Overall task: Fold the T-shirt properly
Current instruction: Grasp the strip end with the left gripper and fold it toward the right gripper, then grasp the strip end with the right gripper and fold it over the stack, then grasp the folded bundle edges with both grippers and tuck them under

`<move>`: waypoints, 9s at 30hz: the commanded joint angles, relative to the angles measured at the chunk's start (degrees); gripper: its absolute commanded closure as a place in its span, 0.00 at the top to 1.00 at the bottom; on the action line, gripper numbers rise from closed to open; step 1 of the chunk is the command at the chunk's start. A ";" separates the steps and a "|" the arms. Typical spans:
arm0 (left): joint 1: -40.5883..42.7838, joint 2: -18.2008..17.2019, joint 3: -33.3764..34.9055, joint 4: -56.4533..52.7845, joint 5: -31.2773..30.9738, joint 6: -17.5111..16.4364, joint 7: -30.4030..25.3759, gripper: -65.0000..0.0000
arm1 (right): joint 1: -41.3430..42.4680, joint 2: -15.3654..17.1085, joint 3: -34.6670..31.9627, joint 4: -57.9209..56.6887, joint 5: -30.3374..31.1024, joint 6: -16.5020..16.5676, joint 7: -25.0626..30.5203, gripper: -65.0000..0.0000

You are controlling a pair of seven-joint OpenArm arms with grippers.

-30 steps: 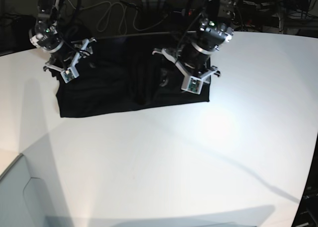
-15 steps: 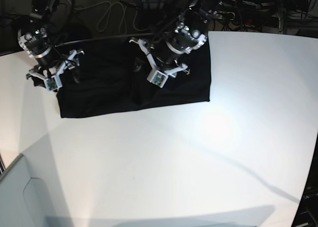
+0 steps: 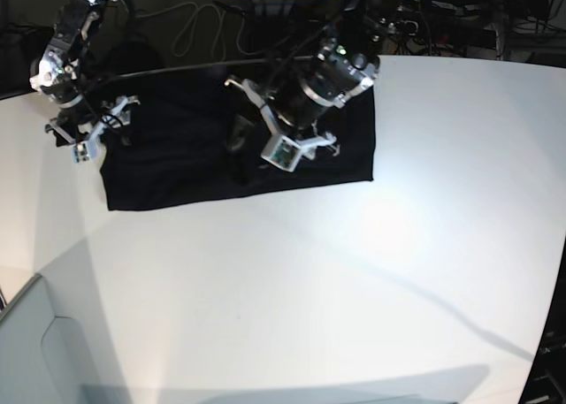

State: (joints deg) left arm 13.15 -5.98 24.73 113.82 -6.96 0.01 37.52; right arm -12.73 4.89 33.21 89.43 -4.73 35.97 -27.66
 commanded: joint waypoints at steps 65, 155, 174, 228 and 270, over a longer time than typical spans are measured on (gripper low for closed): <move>8.08 2.77 -34.45 -6.26 0.06 0.12 0.15 0.46 | -0.59 -4.93 -49.78 16.64 0.64 1.35 1.59 0.00; 16.70 4.26 -68.91 3.06 -0.03 -0.14 0.24 0.46 | 8.82 -6.07 -51.37 4.07 0.73 1.27 6.69 0.00; 16.26 4.09 -68.82 3.06 -0.03 -0.14 0.24 0.46 | 0.12 -1.59 -62.79 0.46 0.64 1.18 7.04 0.00; 6.41 2.68 -35.32 -14.96 -37.74 -0.14 9.65 0.60 | -8.32 4.65 -23.41 20.68 0.64 1.27 6.61 0.42; 4.57 1.36 -35.50 -19.09 -37.13 -0.05 9.74 0.00 | 9.70 -0.97 -32.90 -7.98 0.82 1.27 13.37 0.00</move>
State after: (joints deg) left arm 17.45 -4.29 -10.68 94.21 -45.04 -0.47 46.72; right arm -3.53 3.57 0.05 80.49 -4.45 36.80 -15.00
